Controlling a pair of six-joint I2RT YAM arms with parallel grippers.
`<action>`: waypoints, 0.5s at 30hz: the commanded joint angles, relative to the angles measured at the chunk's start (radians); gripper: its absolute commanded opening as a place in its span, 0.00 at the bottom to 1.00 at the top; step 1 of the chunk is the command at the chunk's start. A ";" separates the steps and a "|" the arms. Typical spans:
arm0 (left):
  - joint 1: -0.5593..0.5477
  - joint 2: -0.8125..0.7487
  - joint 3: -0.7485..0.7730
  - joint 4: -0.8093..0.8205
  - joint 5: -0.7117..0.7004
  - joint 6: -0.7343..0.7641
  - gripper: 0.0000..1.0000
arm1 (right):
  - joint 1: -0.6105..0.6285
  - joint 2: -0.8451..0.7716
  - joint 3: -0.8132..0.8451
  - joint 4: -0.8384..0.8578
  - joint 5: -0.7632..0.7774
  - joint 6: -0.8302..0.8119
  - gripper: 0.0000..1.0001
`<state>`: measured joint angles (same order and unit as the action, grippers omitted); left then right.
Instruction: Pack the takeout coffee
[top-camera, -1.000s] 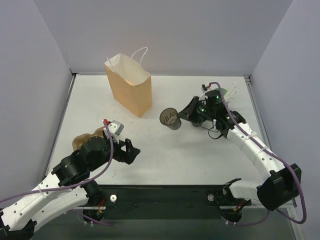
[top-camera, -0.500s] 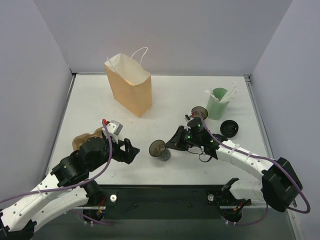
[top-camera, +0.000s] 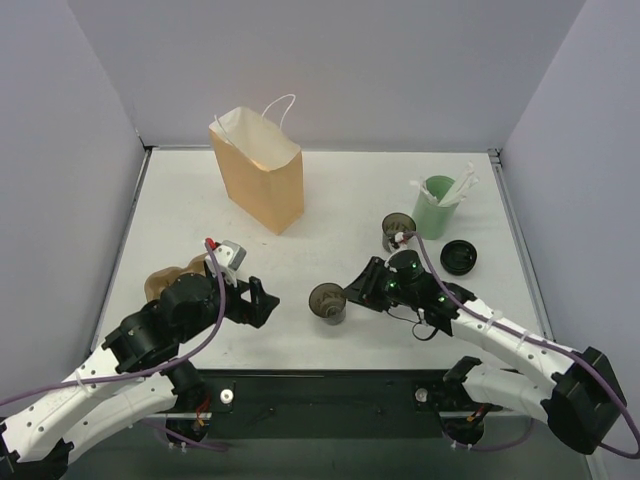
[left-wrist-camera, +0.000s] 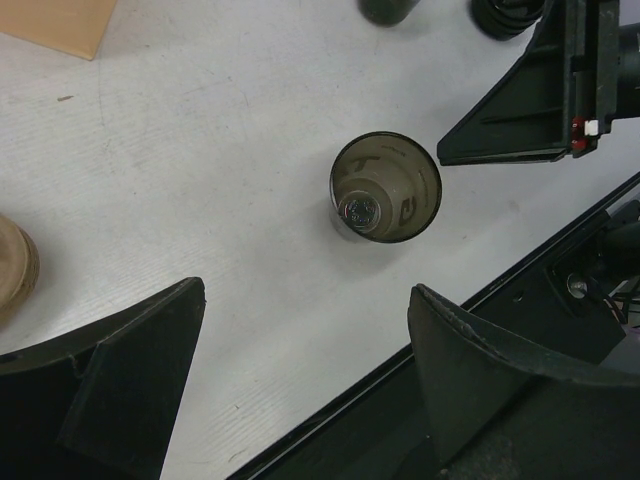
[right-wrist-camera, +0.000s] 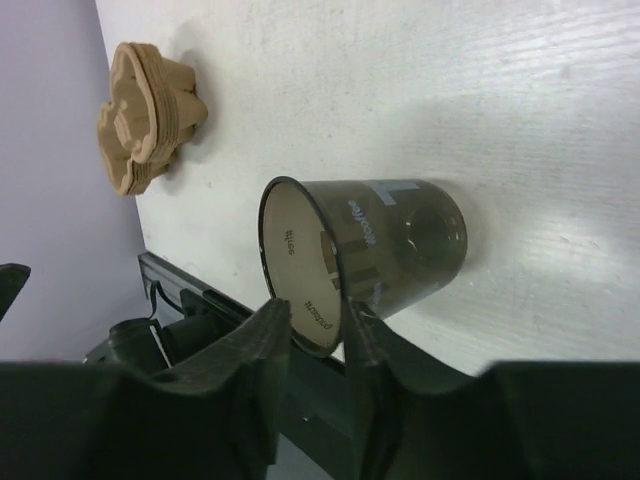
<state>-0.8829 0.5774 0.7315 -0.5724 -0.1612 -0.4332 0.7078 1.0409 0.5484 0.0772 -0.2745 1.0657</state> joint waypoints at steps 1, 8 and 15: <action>-0.007 0.009 0.031 0.009 -0.011 -0.001 0.93 | -0.007 -0.097 0.090 -0.234 0.145 -0.049 0.36; -0.007 0.013 0.034 0.006 -0.006 0.001 0.93 | -0.057 -0.182 0.261 -0.569 0.470 -0.185 0.42; -0.008 0.002 0.032 0.006 -0.003 -0.002 0.93 | -0.258 -0.115 0.407 -0.711 0.724 -0.335 0.41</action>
<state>-0.8848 0.5911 0.7319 -0.5747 -0.1608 -0.4332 0.5686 0.8715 0.8955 -0.4988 0.2279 0.8532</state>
